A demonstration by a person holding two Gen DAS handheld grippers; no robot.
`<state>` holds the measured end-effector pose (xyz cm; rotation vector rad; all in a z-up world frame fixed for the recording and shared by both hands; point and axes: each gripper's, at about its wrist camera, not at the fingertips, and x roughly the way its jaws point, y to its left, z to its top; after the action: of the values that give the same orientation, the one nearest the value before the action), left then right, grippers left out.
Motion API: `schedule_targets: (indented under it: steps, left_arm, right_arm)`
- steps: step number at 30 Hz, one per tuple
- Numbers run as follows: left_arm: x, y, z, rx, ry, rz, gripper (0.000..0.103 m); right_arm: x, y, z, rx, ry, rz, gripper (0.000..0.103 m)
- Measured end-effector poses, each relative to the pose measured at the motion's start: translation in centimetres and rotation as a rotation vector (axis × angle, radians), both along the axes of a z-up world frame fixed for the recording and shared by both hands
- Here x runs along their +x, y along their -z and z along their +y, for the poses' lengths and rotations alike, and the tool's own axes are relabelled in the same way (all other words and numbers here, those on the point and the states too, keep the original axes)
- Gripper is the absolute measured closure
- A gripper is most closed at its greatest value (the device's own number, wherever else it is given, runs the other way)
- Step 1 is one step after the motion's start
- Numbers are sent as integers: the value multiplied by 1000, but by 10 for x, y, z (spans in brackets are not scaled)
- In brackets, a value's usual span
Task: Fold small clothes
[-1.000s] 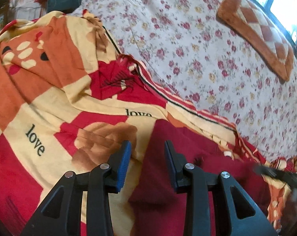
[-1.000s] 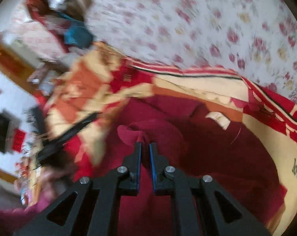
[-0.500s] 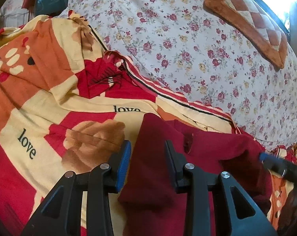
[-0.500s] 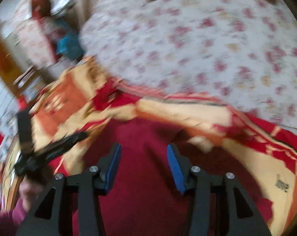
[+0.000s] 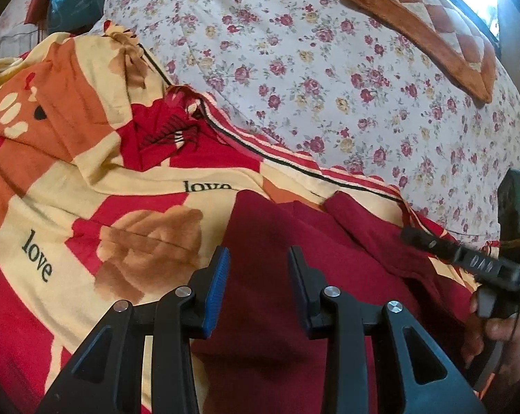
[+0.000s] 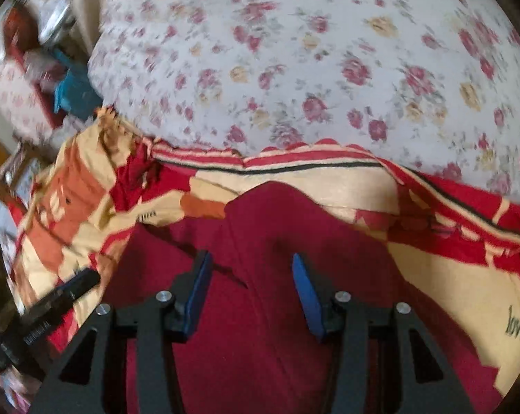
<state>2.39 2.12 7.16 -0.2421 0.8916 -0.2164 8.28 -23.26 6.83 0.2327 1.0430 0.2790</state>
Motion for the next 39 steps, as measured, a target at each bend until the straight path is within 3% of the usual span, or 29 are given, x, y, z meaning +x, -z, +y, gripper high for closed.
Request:
schedule_targets:
  steps: [6,7,8,9,10,12,14,18,21,23,25,26,29,31,35,39]
  left_arm:
    - [3,6,-4,23,8,19,90]
    - [3,6,-3,22,5,18,90]
    - [3,5,-2,19,2,17,90]
    - [3,5,0,15,-3,14,90]
    - [3,4,2,13,-7,11,90]
    - [4,1,7,12,-25,3,90]
    - [4,-1,15,4,-54,-7,90]
    - [0,-9,34,-56,-128,-48,90]
    - [0,-11,42,-72,-162,-57,90]
    - [2,-9,42,-75,-164,-46,90]
    - [2,-8,38,-64,-150,-43,90]
    - [1,-8,36,-56,-140,-44,90]
    - [-1,-9,23,-25,-88,-49,90]
    - [-2,-9,14,2,-57,-50,90]
    - [-5,-6,0,22,-4,-36,90]
    - [-6,0,-15,56,29,-18,90]
  right_arm:
    - [13,32,31,-217,-47,15,44]
    - [17,38,32,-246,-32,21,51]
    - [21,46,32,-233,-37,33,57]
    - [21,48,31,-225,-45,37,73]
    - [21,48,32,-228,-48,32,81]
    - [14,36,30,-198,-35,13,89]
    - [0,10,24,-83,-20,-27,90]
    - [-33,-35,39,35,-85,-120,90]
    - [-52,-34,63,91,-166,-108,90]
    - [-61,-11,89,72,-242,-46,85]
    - [-63,15,106,31,-279,57,71]
    - [-67,22,108,15,-270,79,69]
    - [-85,2,89,24,-218,35,63]
    - [-105,-19,58,34,-153,5,54]
    - [-147,-48,-26,-42,61,-52,35]
    - [-166,-30,-115,-73,351,59,30]
